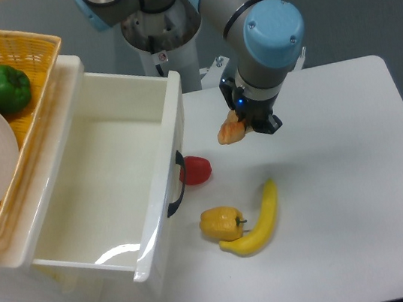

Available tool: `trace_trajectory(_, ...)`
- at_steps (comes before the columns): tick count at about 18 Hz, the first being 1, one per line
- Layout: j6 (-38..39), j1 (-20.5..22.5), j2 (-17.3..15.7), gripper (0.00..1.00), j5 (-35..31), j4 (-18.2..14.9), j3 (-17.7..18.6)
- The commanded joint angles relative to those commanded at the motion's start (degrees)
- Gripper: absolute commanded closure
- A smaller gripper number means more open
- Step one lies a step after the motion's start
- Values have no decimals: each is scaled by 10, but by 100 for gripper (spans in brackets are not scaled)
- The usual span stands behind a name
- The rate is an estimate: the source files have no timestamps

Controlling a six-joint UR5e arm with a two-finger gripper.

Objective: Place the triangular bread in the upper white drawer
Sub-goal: 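Close the gripper on the triangular bread slice and lift it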

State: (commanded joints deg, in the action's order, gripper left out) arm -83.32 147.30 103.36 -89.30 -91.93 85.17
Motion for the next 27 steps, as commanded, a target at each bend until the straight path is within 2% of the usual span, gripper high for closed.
trace_trajectory(9,35,0,-5,80,20,4,-7)
trace_trajectory(12,88,12,-10,80,82,4,-16)
trace_trajectory(16,121,20,-25,80,108,1,-16)
trace_trajectory(18,156,30,-35,80,140,2,-17)
trace_trajectory(22,180,57,-51,79,207,1,-17)
trace_trajectory(27,249,71,-75,79,279,2,-17)
